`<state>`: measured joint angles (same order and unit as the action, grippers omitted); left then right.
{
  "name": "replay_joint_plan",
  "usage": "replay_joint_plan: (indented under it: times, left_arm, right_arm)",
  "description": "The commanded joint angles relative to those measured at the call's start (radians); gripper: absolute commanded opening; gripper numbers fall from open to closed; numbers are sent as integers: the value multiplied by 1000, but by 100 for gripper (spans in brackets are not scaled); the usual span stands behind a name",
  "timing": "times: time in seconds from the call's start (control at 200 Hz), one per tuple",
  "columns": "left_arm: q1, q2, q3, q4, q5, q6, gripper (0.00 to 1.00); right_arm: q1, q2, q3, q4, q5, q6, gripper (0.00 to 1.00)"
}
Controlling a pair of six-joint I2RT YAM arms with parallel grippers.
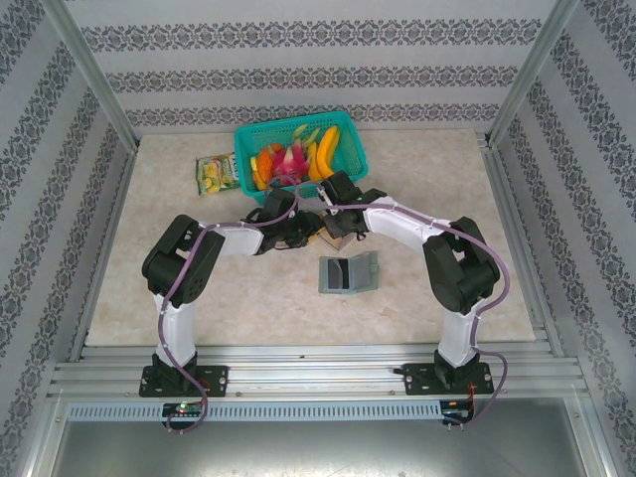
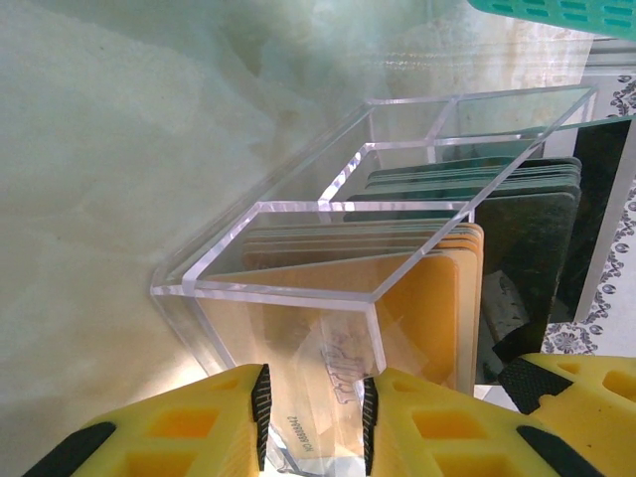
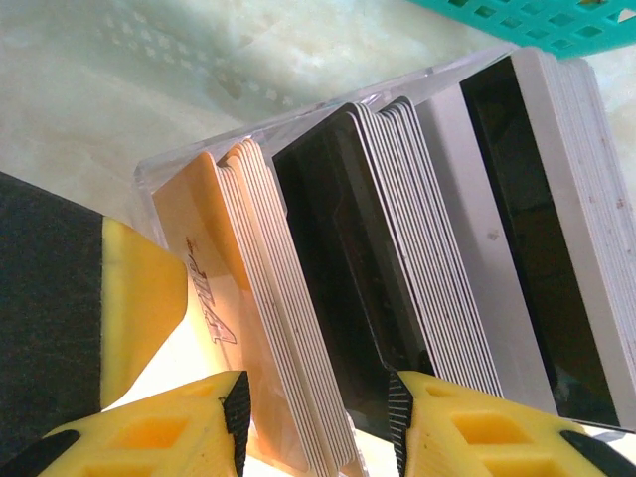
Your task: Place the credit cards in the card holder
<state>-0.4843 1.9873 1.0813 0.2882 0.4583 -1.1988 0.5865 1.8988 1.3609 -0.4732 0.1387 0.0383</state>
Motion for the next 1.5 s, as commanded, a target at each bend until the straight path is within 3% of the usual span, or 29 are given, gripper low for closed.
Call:
replay_joint_plan:
  times: [0.0, 0.37, 0.68, 0.924, 1.189, 1.499]
  left_arm:
    - [10, -10, -33, -48, -45, -10, 32]
    - [20, -37, -56, -28, -76, -4, 35]
    - [27, -76, -97, 84, -68, -10, 49]
    - [27, -100, -123, 160, -75, 0, 53]
    - [27, -70, -89, 88, -87, -5, 53]
    - [33, -35, -83, -3, -116, -9, 42]
  right_arm:
    - [15, 38, -7, -9, 7, -28, 44]
    - [26, 54, -27, 1, 28, -66, 46]
    - [13, 42, -27, 6, -1, -48, 44]
    - [5, 1, -30, 24, -54, -37, 44]
    - [8, 24, -2, 3, -24, -51, 45]
    - [38, 59, 15, 6, 53, -86, 45]
